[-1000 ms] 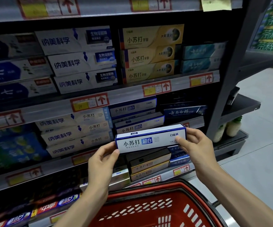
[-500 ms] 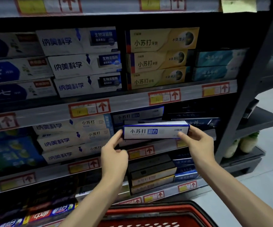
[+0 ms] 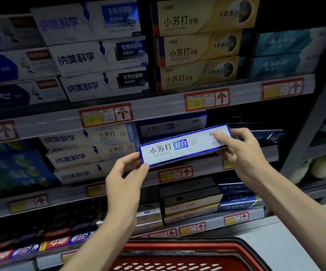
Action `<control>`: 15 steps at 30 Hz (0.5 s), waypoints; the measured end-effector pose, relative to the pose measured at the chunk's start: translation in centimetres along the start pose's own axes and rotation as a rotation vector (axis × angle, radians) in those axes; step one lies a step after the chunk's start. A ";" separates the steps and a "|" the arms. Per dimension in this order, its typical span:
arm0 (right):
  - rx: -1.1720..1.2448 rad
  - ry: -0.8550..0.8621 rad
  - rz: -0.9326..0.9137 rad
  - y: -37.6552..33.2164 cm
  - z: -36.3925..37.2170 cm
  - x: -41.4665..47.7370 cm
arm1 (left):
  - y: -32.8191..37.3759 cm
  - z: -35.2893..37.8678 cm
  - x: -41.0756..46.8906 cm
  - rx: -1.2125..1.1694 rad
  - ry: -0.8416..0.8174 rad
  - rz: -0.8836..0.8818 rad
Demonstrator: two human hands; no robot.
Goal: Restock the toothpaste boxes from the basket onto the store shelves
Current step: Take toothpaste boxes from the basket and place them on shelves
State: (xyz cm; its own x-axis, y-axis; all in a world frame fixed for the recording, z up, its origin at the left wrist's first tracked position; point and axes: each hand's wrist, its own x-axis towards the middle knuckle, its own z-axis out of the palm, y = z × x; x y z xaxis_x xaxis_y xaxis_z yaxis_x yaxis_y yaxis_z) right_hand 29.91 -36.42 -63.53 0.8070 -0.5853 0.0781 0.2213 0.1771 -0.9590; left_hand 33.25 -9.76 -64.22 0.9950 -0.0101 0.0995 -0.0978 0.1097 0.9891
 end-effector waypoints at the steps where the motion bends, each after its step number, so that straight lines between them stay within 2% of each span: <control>1: 0.003 -0.012 0.011 -0.1 0.1 -0.1 | -0.3 -0.3 0.0 -0.016 0.016 -0.029; 5: -0.067 -0.021 -0.004 -0.6 0.4 -0.5 | -0.5 -1.1 -0.7 -0.090 0.015 -0.070; 9: -0.057 -0.022 -0.049 -1.5 0.9 -0.7 | 0.9 -1.0 -0.4 -0.126 -0.009 -0.031; 15: -0.102 -0.006 -0.097 -2.3 1.1 -0.7 | 2.2 0.3 0.9 0.059 0.065 0.101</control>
State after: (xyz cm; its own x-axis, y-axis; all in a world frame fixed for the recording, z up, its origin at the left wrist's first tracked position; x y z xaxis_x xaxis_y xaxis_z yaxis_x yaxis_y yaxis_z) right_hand 29.40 -35.53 -61.05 0.7877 -0.5914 0.1729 0.2416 0.0383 -0.9696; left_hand 33.93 -9.83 -61.88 0.9790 0.0632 0.1940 -0.1971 0.0478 0.9792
